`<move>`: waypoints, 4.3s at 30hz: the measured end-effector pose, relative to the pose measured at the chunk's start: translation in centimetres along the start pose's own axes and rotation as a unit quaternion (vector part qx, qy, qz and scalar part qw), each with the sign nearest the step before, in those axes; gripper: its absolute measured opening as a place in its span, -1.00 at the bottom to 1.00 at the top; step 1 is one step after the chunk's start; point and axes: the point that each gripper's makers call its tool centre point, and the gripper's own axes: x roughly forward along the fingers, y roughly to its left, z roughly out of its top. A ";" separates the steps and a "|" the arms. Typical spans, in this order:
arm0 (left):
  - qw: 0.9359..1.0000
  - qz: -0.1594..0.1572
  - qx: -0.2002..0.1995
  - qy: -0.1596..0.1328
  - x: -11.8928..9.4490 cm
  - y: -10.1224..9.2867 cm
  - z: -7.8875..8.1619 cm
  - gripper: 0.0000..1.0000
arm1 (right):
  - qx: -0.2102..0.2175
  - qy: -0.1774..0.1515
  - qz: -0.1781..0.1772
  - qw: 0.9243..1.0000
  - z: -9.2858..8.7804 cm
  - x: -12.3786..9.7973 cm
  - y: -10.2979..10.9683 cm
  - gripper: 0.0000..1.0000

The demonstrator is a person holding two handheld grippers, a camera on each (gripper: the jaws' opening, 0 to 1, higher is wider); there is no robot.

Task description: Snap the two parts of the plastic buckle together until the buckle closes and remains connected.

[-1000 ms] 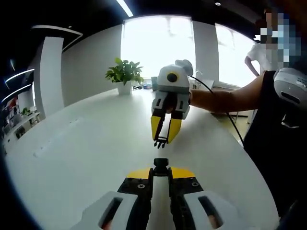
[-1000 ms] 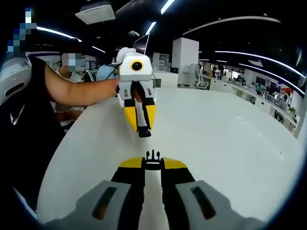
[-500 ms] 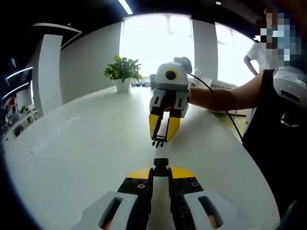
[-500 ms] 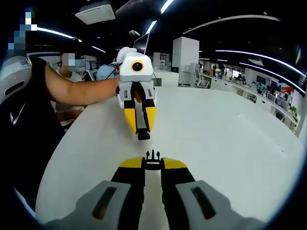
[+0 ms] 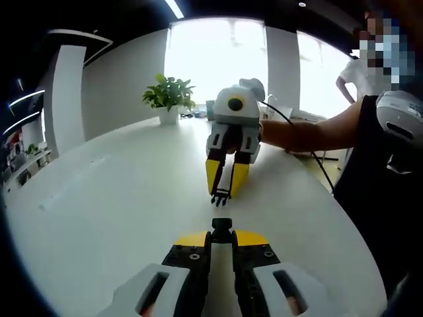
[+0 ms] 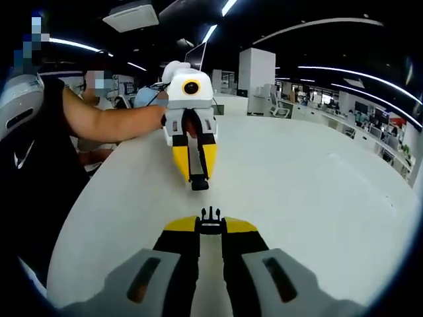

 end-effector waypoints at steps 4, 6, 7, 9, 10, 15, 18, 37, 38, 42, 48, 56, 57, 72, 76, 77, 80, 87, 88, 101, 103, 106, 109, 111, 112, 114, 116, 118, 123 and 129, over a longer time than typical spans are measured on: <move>1.000 0.000 0.000 0.001 0.0 0.0 -0.1 -0.79 | 0.000 0.000 0.001 1.000 0.0 0.1 0.0 -0.77; 1.000 0.000 0.000 0.001 -0.1 0.0 -0.1 -0.79 | 0.000 0.000 0.001 1.000 0.1 0.1 0.0 -0.77; 1.000 -0.001 -0.001 0.000 -0.1 0.0 -0.1 -0.79 | -0.001 0.000 0.001 1.000 0.1 0.1 0.0 -0.77; 1.000 -0.001 -0.001 0.002 0.0 0.0 -0.1 -0.79 | -0.001 0.000 0.001 1.000 0.1 0.1 0.0 -0.77; 1.000 -0.002 -0.001 0.003 0.0 0.0 -0.2 -0.79 | 0.000 0.000 0.002 1.000 0.1 0.2 0.1 -0.77; 1.000 -0.003 -0.002 0.005 0.1 0.0 -0.3 -0.79 | 0.001 0.000 0.002 1.000 -0.1 0.2 0.1 -0.77; 1.000 -0.004 -0.003 0.006 0.1 -0.1 -0.3 -0.79 | 0.001 0.001 0.003 1.000 -0.2 0.3 0.2 -0.77; 1.000 -0.007 -0.005 0.009 0.3 0.1 -0.6 -0.79 | 0.007 0.000 0.007 1.000 -0.5 0.4 0.4 -0.77; 1.000 -0.007 -0.005 0.008 0.3 0.1 -0.6 -0.79 | 0.007 -0.001 0.007 1.000 -0.6 0.4 0.4 -0.77; 1.000 -0.008 -0.005 0.010 0.4 -0.1 -0.7 -0.79 | 0.008 0.000 0.007 1.000 -0.7 0.4 0.5 -0.77; 1.000 -0.008 -0.005 0.010 0.3 -0.2 -0.7 -0.79 | 0.008 -0.001 0.007 1.000 -0.7 0.4 0.5 -0.77; 1.000 -0.005 -0.005 0.020 0.7 0.0 -1.3 -0.79 | 0.009 0.000 0.008 1.000 -0.9 0.5 0.5 -0.77; 1.000 -0.004 -0.004 0.020 0.8 0.0 -1.2 -0.79 | 0.010 0.000 0.008 1.000 -0.9 0.4 0.5 -0.77; 1.000 -0.005 -0.003 0.017 1.0 0.0 -1.4 -0.80 | 0.007 -0.001 0.009 1.000 -0.9 0.4 0.5 -0.77; 1.000 -0.006 -0.004 0.016 0.9 -0.1 -1.3 -0.80 | 0.008 -0.002 0.009 1.000 -0.9 0.4 0.5 -0.77; 1.000 -0.006 -0.004 0.016 0.9 -0.1 -1.3 -0.80 | 0.007 -0.002 0.009 1.000 -0.9 0.4 0.5 -0.77; 1.000 -0.007 -0.005 0.015 0.9 -0.1 -1.3 -0.80 | 0.007 -0.003 0.010 1.000 -0.9 0.4 0.5 -0.77; 1.000 -0.010 -0.009 0.010 0.7 -0.2 -1.2 -0.80 | 0.006 -0.005 0.009 1.000 -0.9 0.3 0.5 -0.77; 1.000 -0.011 -0.009 0.009 0.7 -0.3 -1.2 -0.80 | 0.005 -0.005 0.009 1.000 -0.9 0.3 0.5 -0.77; 1.000 -0.012 -0.008 0.008 0.8 -0.4 -1.0 -0.80 | 0.003 -0.005 0.015 1.000 -0.8 0.4 0.8 -0.77; 1.000 -0.013 -0.008 0.007 0.9 -0.5 -1.0 -0.80 | 0.003 -0.006 0.016 1.000 -0.8 0.5 0.9 -0.77; 1.000 -0.013 -0.007 0.007 0.9 -0.4 -0.9 -0.80 | 0.002 -0.005 0.016 1.000 -0.8 0.5 0.9 -0.77; 1.000 -0.013 -0.007 0.007 1.0 -0.4 -0.9 -0.80 | 0.001 -0.006 0.017 1.000 -0.7 0.6 1.0 -0.77; 1.000 -0.014 -0.006 0.007 1.0 -0.4 -0.9 -0.80 | 0.001 -0.006 0.018 1.000 -0.7 0.7 1.0 -0.77; 1.000 -0.014 -0.006 0.007 1.0 -0.5 -0.9 -0.80 | 0.000 -0.006 0.018 1.000 -0.7 0.7 1.1 -0.77; 1.000 -0.015 -0.006 0.006 1.1 -0.5 -0.9 -0.80 | 0.000 -0.006 0.019 1.000 -0.7 0.7 1.1 -0.77; 1.000 -0.014 -0.005 0.007 1.1 -0.5 -0.9 -0.80 | -0.001 -0.006 0.020 1.000 -0.6 0.8 1.1 -0.77; 1.000 -0.015 -0.005 0.008 1.1 -0.5 -0.9 -0.80 | -0.003 -0.006 0.021 1.000 -0.6 0.8 1.2 -0.77; 1.000 -0.016 -0.004 0.006 1.2 -0.5 -0.8 -0.80 | -0.004 -0.006 0.023 1.000 -0.6 0.9 1.2 -0.77; 1.000 -0.017 -0.004 0.007 1.2 -0.5 -0.8 -0.80 | -0.004 -0.007 0.023 1.000 -0.6 0.9 1.2 -0.77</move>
